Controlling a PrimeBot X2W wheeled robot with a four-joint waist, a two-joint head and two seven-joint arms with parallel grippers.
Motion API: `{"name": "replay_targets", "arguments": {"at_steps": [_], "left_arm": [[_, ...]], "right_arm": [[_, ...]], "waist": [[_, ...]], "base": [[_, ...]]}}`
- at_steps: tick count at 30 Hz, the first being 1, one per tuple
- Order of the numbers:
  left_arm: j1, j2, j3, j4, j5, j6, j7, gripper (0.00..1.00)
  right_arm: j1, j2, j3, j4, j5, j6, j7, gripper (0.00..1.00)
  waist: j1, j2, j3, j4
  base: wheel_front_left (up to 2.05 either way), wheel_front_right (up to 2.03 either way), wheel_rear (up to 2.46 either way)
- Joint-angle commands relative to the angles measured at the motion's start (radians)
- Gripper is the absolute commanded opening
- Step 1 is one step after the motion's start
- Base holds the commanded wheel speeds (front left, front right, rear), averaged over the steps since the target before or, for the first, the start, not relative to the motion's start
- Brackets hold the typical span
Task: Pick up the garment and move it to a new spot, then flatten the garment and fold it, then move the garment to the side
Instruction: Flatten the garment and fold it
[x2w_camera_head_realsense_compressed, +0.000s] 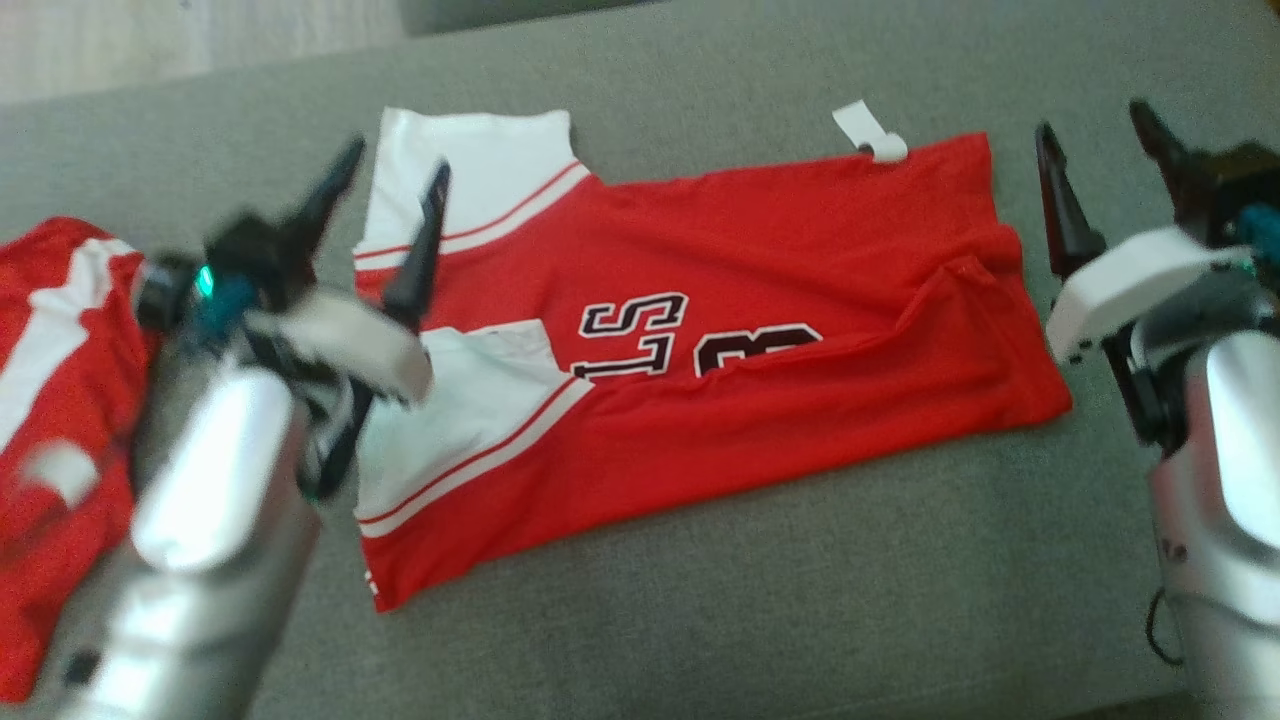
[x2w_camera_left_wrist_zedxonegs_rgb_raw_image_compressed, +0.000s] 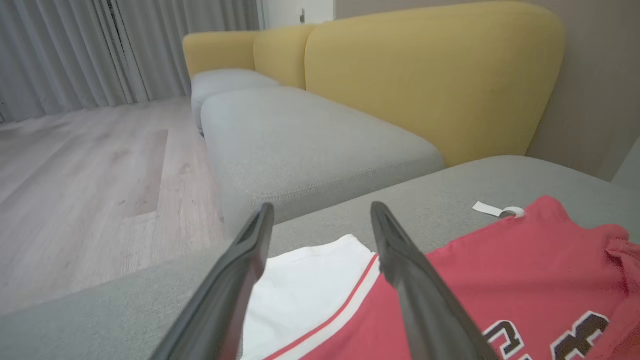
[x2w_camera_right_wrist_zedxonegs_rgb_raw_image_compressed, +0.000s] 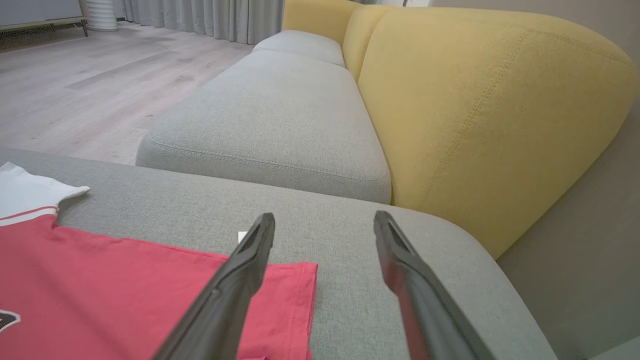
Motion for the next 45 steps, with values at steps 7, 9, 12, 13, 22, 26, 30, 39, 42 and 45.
{"name": "replay_targets", "arguments": {"at_steps": [7, 9, 12, 13, 22, 26, 30, 39, 42, 45], "left_arm": [[-0.265, 0.107, -0.016, 0.131, -0.081, -0.058, 0.189, 1.0], [-0.314, 0.134, -0.043, 0.175, -0.098, -0.061, 0.224, 1.0], [-0.374, 0.169, -0.101, 0.222, -0.141, -0.062, 0.265, 1.0], [-0.393, 0.179, -0.115, 0.237, -0.158, -0.062, 0.277, 1.0], [-0.518, 0.269, -0.264, 0.324, -0.258, -0.063, 0.361, 1.0], [-0.553, 0.283, -0.286, 0.37, -0.259, -0.063, 0.36, 1.0], [-0.59, 0.289, -0.304, 0.446, -0.24, -0.063, 0.352, 1.0], [-0.59, 0.246, -0.363, 0.478, -0.342, -0.063, 0.405, 1.0], [-0.575, 0.246, -0.403, 0.456, -0.4, -0.063, 0.458, 1.0], [-0.568, 0.252, -0.437, 0.428, -0.468, -0.063, 0.497, 0.0]], "right_arm": [[-0.13, 0.003, 0.057, -0.02, 0.003, -0.001, -0.027, 1.0], [-0.155, 0.006, 0.072, -0.013, 0.004, -0.001, -0.032, 1.0], [-0.188, 0.01, 0.092, -0.003, 0.005, -0.001, -0.037, 1.0], [-0.198, 0.011, 0.096, -0.001, 0.005, -0.001, -0.039, 1.0], [-0.263, 0.023, 0.131, 0.026, 0.01, -0.001, -0.057, 1.0], [-0.274, 0.026, 0.133, 0.029, 0.012, -0.001, -0.063, 1.0], [-0.279, 0.029, 0.142, 0.033, 0.014, -0.001, -0.069, 1.0], [-0.283, 0.027, 0.145, 0.05, 0.018, -0.001, -0.078, 1.0], [-0.293, 0.024, 0.144, 0.055, 0.016, -0.001, -0.077, 1.0], [-0.302, 0.019, 0.14, 0.058, 0.013, -0.001, -0.075, 1.0]], "waist": [[-0.0002, 0.0, 0.121, -0.061], [-0.0002, 0.0, 0.144, -0.075], [-0.0002, 0.0, 0.177, -0.092], [-0.0002, 0.0, 0.187, -0.096], [-0.0002, 0.0, 0.252, -0.132], [-0.0002, 0.0, 0.268, -0.137], [-0.0002, 0.0, 0.282, -0.144], [-0.0002, 0.0, 0.29, -0.148], [-0.0002, 0.0, 0.287, -0.147], [-0.0002, 0.0, 0.279, -0.139]], "base": [[0.0, 0.0, 0.0], [0.0, 0.0, 0.0], [0.0, 0.0, 0.0], [0.0, 0.0, 0.0], [0.0, 0.0, 0.0], [0.0, 0.0, 0.0], [0.0, 0.0, 0.0], [0.0, 0.0, 0.0], [0.0, 0.0, 0.0], [0.0, 0.0, 0.0]]}}
